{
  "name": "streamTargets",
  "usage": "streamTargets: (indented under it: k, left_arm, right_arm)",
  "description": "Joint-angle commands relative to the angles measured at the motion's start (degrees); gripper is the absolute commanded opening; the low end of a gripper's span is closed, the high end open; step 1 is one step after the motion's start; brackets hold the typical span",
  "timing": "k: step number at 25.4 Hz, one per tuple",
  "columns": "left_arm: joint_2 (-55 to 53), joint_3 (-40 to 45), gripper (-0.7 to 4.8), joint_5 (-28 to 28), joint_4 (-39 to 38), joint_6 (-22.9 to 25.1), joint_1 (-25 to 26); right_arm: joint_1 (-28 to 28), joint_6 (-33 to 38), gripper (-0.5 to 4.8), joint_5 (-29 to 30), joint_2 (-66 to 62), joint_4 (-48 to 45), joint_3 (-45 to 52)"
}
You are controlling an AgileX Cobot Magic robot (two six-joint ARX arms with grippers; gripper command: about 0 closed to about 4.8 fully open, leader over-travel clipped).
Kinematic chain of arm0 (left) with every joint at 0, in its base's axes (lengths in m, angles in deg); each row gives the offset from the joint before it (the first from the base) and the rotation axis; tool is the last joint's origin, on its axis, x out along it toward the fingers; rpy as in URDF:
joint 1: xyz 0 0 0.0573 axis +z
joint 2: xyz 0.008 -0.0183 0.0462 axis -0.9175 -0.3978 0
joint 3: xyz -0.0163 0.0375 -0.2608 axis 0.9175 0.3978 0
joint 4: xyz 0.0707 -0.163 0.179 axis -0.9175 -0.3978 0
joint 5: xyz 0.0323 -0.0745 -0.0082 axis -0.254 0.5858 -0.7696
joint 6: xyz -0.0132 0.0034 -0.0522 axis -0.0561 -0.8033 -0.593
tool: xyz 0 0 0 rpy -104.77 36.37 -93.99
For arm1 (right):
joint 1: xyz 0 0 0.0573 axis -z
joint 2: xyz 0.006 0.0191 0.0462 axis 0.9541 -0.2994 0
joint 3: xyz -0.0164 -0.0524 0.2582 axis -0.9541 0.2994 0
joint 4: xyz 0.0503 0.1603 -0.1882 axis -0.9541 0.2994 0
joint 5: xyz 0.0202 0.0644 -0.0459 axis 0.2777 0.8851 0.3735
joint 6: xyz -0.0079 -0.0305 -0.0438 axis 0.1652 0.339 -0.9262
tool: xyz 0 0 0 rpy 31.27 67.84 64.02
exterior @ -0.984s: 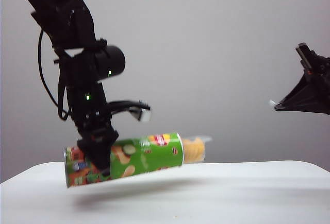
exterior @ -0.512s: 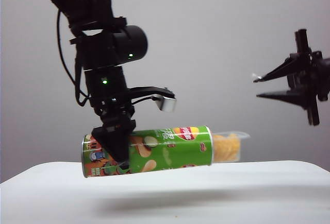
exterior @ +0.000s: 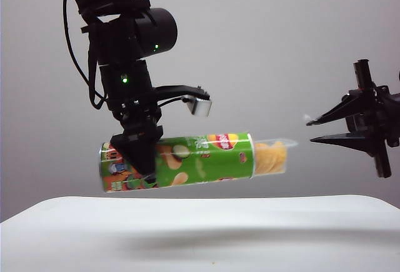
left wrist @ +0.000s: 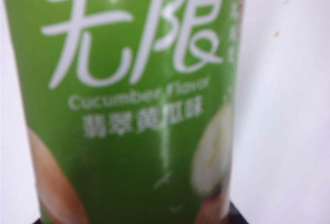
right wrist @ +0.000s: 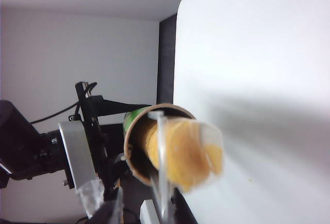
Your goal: Pick up the green tub of chips from the desk, push the transparent container that's holding the chips and has slipped out back in, and finally put the chips back on the desk.
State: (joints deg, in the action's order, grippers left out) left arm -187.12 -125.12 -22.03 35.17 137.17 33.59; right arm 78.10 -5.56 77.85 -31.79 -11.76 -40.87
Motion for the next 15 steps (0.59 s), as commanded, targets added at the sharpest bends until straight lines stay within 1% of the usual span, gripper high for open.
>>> streamTargets:
  k: [1, 3, 7, 9, 13, 14, 15]
  left_arm:
    - [0.3, -0.2, 2.89, 1.7, 0.6, 0.1, 0.0]
    - [0.4, -0.2, 2.89, 1.8, 0.8, 0.0, -0.3]
    - [0.4, -0.2, 2.89, 1.9, 0.7, 0.0, -0.8]
    - [0.4, -0.2, 2.89, 1.8, 0.8, 0.0, -0.9]
    - [0.4, -0.2, 2.89, 1.7, 0.9, 0.0, -1.0]
    - [0.4, -0.2, 2.89, 1.5, 0.9, 0.0, -1.0]
    - [0.4, -0.2, 2.89, 1.4, 0.9, 0.0, -1.0]
  right_arm:
    - [-1.4, -0.5, 1.22, 0.5, 0.3, -1.0, -0.2]
    - [-2.9, -0.5, 1.18, -0.2, 0.2, -1.0, -0.2]
    - [-4.3, -0.5, 0.94, -0.3, -0.1, -1.8, -0.2]
    - [-4.5, -0.5, 0.16, -1.4, -0.1, -1.9, -0.2]
    - [-4.5, -0.8, 0.13, -1.5, -0.1, -1.9, -0.2]
    - [-4.4, -0.8, 0.24, -1.4, -0.1, -2.1, -0.2]
    - [-4.3, -0.8, 0.54, -1.4, -0.1, -2.4, -0.2]
